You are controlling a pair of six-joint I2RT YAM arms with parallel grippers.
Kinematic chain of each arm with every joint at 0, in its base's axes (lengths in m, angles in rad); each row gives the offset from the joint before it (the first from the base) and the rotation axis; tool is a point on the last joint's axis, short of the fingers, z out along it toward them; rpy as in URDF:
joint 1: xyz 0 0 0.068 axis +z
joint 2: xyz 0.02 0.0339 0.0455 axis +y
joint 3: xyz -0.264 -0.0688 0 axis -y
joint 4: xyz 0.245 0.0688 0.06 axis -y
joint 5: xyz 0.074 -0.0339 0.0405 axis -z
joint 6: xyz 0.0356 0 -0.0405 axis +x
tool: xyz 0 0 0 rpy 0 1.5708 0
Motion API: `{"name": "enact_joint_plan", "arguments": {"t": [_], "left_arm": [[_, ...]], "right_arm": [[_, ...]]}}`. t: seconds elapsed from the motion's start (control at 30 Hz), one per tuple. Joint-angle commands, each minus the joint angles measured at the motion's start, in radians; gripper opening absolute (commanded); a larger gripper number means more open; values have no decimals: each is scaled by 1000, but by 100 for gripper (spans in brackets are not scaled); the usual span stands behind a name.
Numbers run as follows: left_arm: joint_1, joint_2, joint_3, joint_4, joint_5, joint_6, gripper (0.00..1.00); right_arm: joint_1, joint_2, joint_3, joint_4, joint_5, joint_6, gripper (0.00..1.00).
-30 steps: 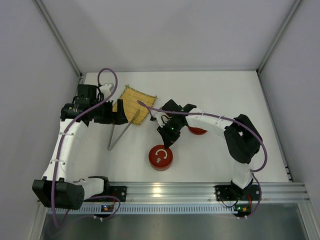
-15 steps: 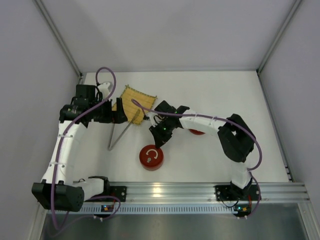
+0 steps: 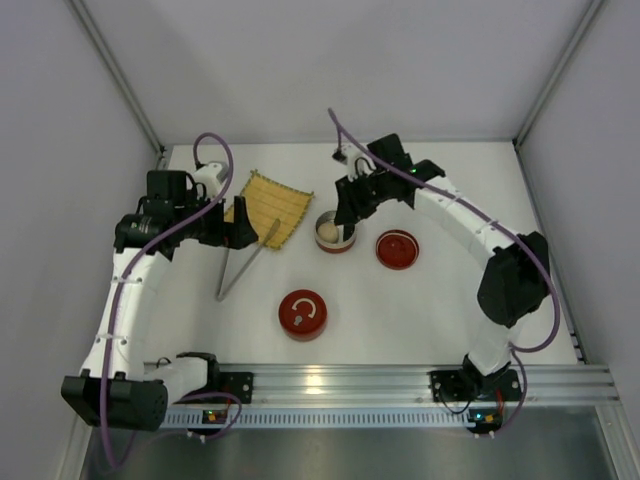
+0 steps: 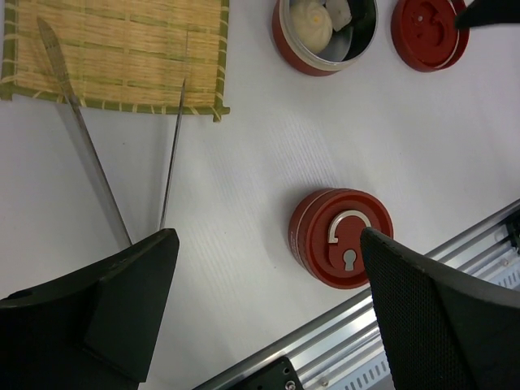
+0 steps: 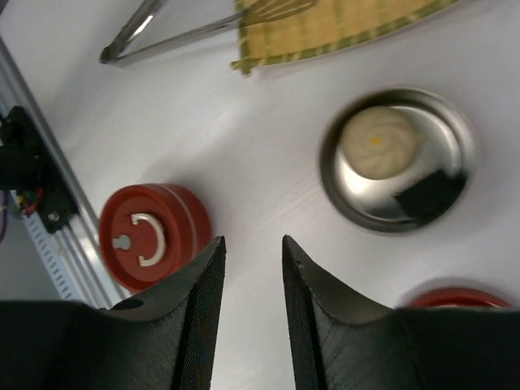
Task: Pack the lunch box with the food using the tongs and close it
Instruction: Move the packing box to the center of the board, then pick up the box lid from the center of the board.
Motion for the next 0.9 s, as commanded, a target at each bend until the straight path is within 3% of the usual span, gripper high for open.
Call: {"name": "enact_joint_plan", "arguments": {"t": [0.0,0.17,0.37,0.6,0.87], "left_arm": [[5,6,0,59,52,72,98],[4,59,5,58,72,113,98],[2,95,8,65,60,132,98],[2,92,-15,88,60,121,98],[2,79,-15,90,52,126,98]], "right_arm": [[-105,-43,52,-153,49,-137,34],[-234,-48,-20,-244,213,-342,37],[-274,-106,-147,-292,258,-525,38],[-245,-149,-308,-229,298,-584,55],[-144,-155,-426,-104,355,-616,46]]}}
